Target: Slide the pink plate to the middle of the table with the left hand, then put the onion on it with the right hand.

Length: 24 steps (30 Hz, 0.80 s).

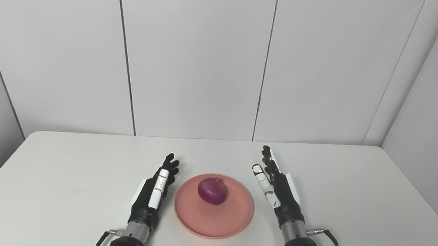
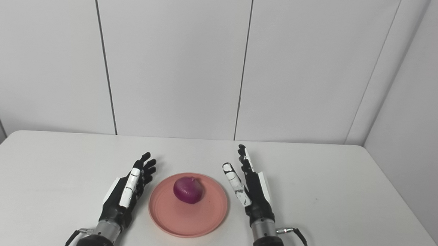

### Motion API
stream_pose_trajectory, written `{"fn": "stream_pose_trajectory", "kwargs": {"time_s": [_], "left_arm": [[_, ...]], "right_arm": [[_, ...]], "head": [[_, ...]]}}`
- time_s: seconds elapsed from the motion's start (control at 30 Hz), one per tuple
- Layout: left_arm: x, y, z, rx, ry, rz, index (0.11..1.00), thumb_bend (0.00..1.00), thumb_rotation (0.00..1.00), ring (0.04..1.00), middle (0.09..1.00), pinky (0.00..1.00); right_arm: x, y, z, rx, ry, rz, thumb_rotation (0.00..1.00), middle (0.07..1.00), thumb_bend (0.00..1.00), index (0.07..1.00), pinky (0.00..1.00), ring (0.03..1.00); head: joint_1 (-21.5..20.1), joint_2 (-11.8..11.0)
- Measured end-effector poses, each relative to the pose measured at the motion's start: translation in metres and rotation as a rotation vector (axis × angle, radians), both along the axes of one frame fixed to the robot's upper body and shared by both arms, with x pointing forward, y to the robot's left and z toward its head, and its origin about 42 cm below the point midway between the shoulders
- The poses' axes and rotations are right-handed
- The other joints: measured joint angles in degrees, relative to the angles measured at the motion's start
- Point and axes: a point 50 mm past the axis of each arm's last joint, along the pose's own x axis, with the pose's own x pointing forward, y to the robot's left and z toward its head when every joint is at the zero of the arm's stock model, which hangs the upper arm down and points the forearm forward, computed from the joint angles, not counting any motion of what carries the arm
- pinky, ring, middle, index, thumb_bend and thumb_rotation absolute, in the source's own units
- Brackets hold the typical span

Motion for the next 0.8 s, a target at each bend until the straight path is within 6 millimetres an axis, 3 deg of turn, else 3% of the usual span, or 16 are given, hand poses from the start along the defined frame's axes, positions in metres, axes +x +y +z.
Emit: {"fn": "stream_pose_trajectory", "kwargs": {"time_s": [0.33,0.8], "left_arm": [[0.000,0.004,0.000,-0.005,-0.021,0.009,0.953,0.64,1.00,0.957,0.956,0.97],[0.004,0.011,-0.004,-0.004,-0.004,0.029,0.961,0.63,1.00,0.969,0.961,0.98]], "right_arm": [[-0.001,-0.004,-0.003,0.068,0.013,0.008,1.00,1.000,0.58,1.000,0.96,0.999],[-0.022,-0.011,-0.008,0.104,0.014,0.004,1.00,1.000,0.56,1.000,1.00,1.000]], "head": [[0.26,0.26],[1.14,0.79]]}}
